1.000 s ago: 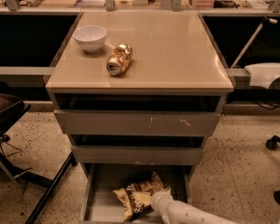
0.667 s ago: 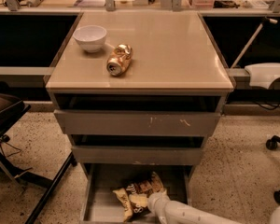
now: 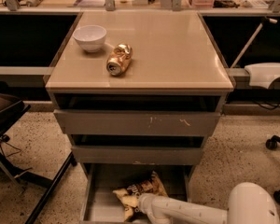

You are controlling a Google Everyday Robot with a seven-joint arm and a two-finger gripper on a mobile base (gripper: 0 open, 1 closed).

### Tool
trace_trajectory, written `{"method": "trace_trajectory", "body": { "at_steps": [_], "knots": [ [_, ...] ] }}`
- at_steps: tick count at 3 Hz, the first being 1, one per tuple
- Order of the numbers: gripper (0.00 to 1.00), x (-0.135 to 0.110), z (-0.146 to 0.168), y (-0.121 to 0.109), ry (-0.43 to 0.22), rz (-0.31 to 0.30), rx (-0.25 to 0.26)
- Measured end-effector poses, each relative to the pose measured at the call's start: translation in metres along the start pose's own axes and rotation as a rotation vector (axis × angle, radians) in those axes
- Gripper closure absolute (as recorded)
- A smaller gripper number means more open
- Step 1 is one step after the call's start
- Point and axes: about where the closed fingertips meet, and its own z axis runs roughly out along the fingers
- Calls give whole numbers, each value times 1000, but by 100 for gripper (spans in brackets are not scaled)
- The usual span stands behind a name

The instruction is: Pick brown chip bag from bottom drawer and place on counter

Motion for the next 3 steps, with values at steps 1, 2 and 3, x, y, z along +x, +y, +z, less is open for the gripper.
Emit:
{"method": "trace_trajectory", "body": {
  "at_steps": [1, 2, 3],
  "knots": [
    [0, 0, 1, 1, 5, 2, 1],
    [19, 0, 1, 1, 5, 2, 1],
    [42, 0, 1, 1, 5, 2, 1]
  ]
}}
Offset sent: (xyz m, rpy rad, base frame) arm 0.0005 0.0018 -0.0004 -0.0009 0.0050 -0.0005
